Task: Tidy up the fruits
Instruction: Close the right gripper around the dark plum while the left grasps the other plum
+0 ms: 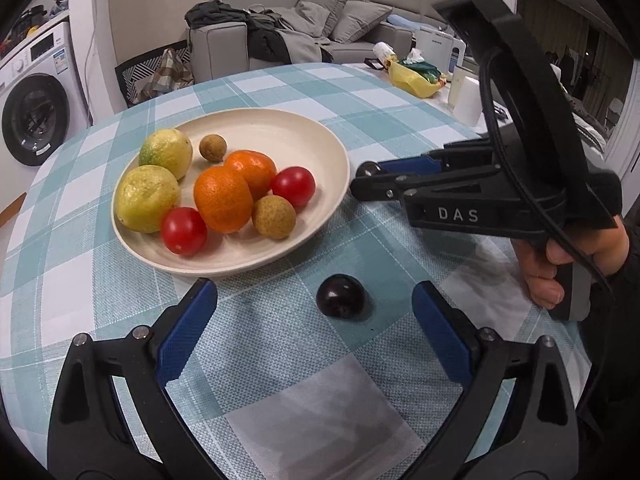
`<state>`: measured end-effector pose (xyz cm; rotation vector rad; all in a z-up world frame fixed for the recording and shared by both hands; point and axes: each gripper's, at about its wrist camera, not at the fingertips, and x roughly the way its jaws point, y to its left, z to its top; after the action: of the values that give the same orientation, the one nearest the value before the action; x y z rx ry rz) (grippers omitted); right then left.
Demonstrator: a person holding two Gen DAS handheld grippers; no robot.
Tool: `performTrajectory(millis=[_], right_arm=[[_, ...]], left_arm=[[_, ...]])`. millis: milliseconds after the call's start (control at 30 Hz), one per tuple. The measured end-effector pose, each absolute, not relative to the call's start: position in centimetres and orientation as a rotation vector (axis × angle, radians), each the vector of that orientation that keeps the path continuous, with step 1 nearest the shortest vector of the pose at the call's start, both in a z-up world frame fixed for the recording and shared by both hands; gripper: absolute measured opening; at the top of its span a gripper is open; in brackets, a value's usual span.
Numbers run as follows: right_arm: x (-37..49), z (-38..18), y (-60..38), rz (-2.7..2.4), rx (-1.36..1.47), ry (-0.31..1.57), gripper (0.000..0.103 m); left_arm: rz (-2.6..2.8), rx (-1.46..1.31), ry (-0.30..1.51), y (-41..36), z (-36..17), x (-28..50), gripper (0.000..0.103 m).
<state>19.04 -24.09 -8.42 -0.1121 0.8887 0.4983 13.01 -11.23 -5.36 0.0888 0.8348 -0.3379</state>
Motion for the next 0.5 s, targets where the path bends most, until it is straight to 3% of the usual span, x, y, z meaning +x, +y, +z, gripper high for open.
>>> performTrajectory(millis=[133, 500], right_arm=[[19.04, -8.37, -24.08, 0.497, -0.103, 0.887, 0.026], [18.30, -8.27, -23.96, 0.507, -0.124, 0.878, 0.026]], left_arm=[[-0.350, 0.118, 0.866, -12.01, -5.88, 13.19, 0.080], [-0.397, 0.098, 0.891, -12.06, -6.43, 13.62, 0.025]])
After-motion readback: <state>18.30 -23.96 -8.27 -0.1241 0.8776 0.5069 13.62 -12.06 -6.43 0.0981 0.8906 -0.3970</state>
